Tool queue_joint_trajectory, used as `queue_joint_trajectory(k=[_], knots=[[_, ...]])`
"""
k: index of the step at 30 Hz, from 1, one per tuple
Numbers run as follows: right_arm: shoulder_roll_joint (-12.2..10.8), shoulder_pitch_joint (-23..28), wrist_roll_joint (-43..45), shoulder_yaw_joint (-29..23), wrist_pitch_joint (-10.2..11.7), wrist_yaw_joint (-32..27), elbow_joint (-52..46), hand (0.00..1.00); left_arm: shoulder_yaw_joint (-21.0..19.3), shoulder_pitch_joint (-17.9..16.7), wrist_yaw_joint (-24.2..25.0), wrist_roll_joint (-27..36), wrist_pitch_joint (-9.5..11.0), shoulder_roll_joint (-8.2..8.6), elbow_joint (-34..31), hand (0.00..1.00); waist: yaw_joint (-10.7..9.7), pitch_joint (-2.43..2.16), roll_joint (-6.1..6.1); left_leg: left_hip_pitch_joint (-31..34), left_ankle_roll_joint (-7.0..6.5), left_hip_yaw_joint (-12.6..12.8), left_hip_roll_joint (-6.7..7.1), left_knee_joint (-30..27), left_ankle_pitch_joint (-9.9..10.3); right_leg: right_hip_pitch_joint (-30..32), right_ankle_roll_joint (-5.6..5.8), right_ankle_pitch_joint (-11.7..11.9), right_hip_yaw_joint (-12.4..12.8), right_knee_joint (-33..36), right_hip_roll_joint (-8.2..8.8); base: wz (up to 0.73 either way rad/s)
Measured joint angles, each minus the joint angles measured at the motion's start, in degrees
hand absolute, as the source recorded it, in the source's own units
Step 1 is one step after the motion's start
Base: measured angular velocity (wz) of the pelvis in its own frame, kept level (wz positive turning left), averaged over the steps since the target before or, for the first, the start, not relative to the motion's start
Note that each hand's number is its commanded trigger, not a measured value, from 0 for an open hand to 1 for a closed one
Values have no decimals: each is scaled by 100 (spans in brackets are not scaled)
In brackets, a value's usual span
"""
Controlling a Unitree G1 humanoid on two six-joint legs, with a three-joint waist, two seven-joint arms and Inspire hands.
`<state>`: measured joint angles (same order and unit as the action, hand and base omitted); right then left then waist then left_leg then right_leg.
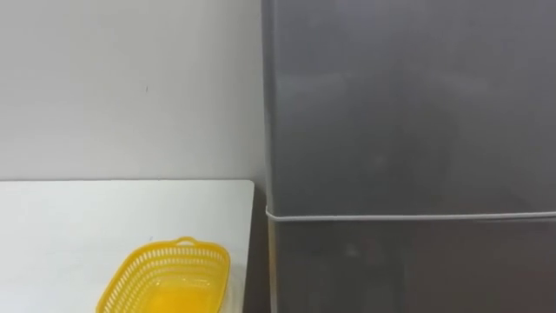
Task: Retrieve from the upper fridge
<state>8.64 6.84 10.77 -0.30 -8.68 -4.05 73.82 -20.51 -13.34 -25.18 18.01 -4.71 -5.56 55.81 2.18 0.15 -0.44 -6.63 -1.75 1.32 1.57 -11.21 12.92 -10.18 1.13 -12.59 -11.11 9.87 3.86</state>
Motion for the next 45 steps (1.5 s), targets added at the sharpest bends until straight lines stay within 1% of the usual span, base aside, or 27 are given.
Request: queue_joint_trajectory(k=[3, 4, 6, 7, 9, 10, 12, 13, 14, 15, 16, 18, 19, 20, 22, 24, 26, 28, 30, 33, 35, 36, 38, 39, 41, 43, 45], knots=[[1, 8, -15, -91, 153, -4, -33, 0, -122, -8, -486, 54, 177, 0, -586, 0, 7, -21, 62, 11, 0, -9, 0, 0, 0, 14, -3, 3, -4, 0, -1, 0], [4, 8, -12, -109, 168, -10, -34, 0, -164, 2, -578, 54, 243, -3, -688, 0, 8, -23, 70, 14, 0, -15, 0, -1, 0, 14, -3, 3, -7, -1, -2, 0], [16, 5, 13, -112, 194, -20, -54, 0, -201, 30, -920, 52, 485, -40, -1064, 0, 4, -29, 80, 23, 0, -21, 5, -9, 0, 11, -3, 3, -27, -2, 1, 0], [16, 6, 13, -111, 210, -23, -56, 0, -200, 23, -1014, 51, 525, -39, -1196, 0, 4, -30, 82, 26, 0, -23, 6, -11, 0, 13, -3, 3, -30, -2, 2, 0], [13, 21, 13, -138, 296, -44, -69, 0, -200, 2, -1416, 46, 612, -30, -1875, 0, -6, -31, 79, 34, 0, -35, 6, -9, -1, 27, -3, 4, -17, -9, 0, 0], [13, 22, 13, -156, 309, -47, -85, 0, -200, 4, -1510, 46, 666, -31, -2030, 0, -4, -31, 79, 32, 0, -36, 7, -8, -1, 29, -3, 4, -15, -9, 0, 0], [17, 34, 7, -169, 403, -62, -215, 0, -172, -1, -1863, 48, 935, -32, -2621, 0, -17, -37, 86, 22, -1, -34, 8, -8, -1, 29, -3, 4, -9, -10, -1, 0], [15, 58, 11, -169, 428, -64, -270, 0, -167, 1, -1942, 43, 960, -29, -2817, 0, -31, -37, 87, 26, -1, -36, 8, -9, -1, 34, -3, 4, -7, -14, -2, 0], [10, 108, 24, -172, 510, -75, -332, 0, -177, 18, -2058, 16, 967, -27, -3284, 0, -1, -48, 86, 43, 0, -36, 3, -8, -1, 62, -4, 5, -1, -14, -7, 0], [10, 129, 76, -222, 553, -85, -387, 0, -203, 34, -2165, -23, 1006, -50, -3743, 0, 30, -55, 94, 54, 0, -46, 3, -12, -2, 82, -8, 9, -4, -18, -8, 0], [14, 142, 84, -239, 560, -111, -407, 0, -219, 43, -2214, -23, 1021, -67, -3967, 0, 38, -60, 106, 59, 0, -49, 5, -15, -3, 83, -9, 11, -6, -21, -7, 0], [14, 183, 77, -339, 618, -175, -383, 0, -235, 87, -2321, -20, 1169, -185, -4639, 0, 37, -71, 123, 14, -1, -75, 14, -21, -4, 34, -8, 11, -20, -31, -1, 2], [10, 212, 69, -340, 630, -188, -358, 0, -236, 95, -2329, -20, 1210, -254, -4955, 0, 27, -62, 148, -7, -1, -106, 20, -20, -4, 2, -8, 10, -43, -48, 1, 6], [9, 218, 69, -340, 633, -198, -346, 0, -237, 104, -2329, -25, 1239, -276, -5088, 0, 24, -56, 134, -8, -1, -117, 21, -19, -4, -2, -8, 10, -52, -46, 1, 7], [11, 226, 64, -337, 650, -204, -321, 0, -225, 143, -2294, -93, 1263, -297, -5479, 0, -7, -46, 164, 5, -1, -132, 20, -21, -4, 18, -8, 10, -31, -39, 1, 2], [8, 226, 91, -338, 663, -178, -253, 0, -194, 145, -2124, -106, 1259, -286, -6078, 0, -16, -14, 148, 17, 0, -134, 18, -17, -3, 24, -8, 10, -41, -43, -3, 0], [7, 231, 211, -337, 652, -111, -223, 0, -190, 148, -1942, -234, 1258, -281, -6453, 0, -25, -1, 144, 24, 1, -137, 14, -9, -3, 19, -7, 10, -39, -40, -8, 0], [2, 231, 274, -338, 613, -70, -187, 0, -165, 144, -1808, -375, 1235, -272, -6880, 0, -60, 1, 138, 52, 1, -137, 12, -14, -2, 26, -8, 10, -40, -35, -10, 0], [2, 251, 305, -336, 608, -17, -174, 0, -103, 144, -1650, -411, 1241, -285, -7534, 0, -94, 2, 134, 96, 1, -141, 16, -45, -2, 27, -8, 11, -42, -28, -7, 0], [-3, 216, 335, -336, 610, 18, -110, 0, 108, 160, -1310, -492, 1255, -285, -8005, 0, -160, -6, 132, 93, 0, -150, 19, -54, -2, 43, -8, 11, -44, -28, -3, 0], [3, 189, 336, -336, 609, 63, -83, 0, 253, 211, -1061, -593, 1256, -289, -8199, 0, -184, -14, 119, 95, 0, -152, 15, -48, -2, 65, -7, 11, -42, -16, -5, 0], [6, 165, 331, -337, 610, 82, -73, 0, 370, 268, -881, -643, 1253, -291, -8229, 0, -196, -4, 142, 95, 0, -151, 14, -49, -2, 59, -7, 11, -55, -16, -4, 0], [25, 105, 318, -334, 605, 105, -2, 0, 575, 371, -585, -629, 1228, -296, -8229, 0, -212, -5, 125, 90, 0, -148, 14, -53, -3, 43, -8, 11, -60, -14, -2, 0], [25, 92, 285, -301, 607, 102, -2, 0, 730, 458, -383, -548, 1213, -297, -8221, 0, -215, 15, 122, 90, 0, -150, 13, -61, -3, 30, -8, 11, -61, -13, -2, 0], [26, 94, 305, -196, 608, 83, -5, 0, 984, 561, -97, -132, 1197, -304, -8221, 0, -253, 29, 115, 96, 0, -156, 13, -62, -3, 29, -8, 11, -61, -13, -3, 0], [26, 71, 332, -105, 609, 36, -6, 0, 1158, 571, 196, 96, 1131, -308, -8224, 0, -343, 38, 101, 109, 0, -154, 11, -60, -3, 31, -8, 11, -56, -9, -5, 0], [26, 16, 333, -96, 609, 41, -4, 0, 1421, 601, 633, 369, 1077, -307, -8233, 0, -392, 28, 111, 141, 0, -137, 11, -53, -3, 73, -7, 11, -30, -13, -10, -4]])
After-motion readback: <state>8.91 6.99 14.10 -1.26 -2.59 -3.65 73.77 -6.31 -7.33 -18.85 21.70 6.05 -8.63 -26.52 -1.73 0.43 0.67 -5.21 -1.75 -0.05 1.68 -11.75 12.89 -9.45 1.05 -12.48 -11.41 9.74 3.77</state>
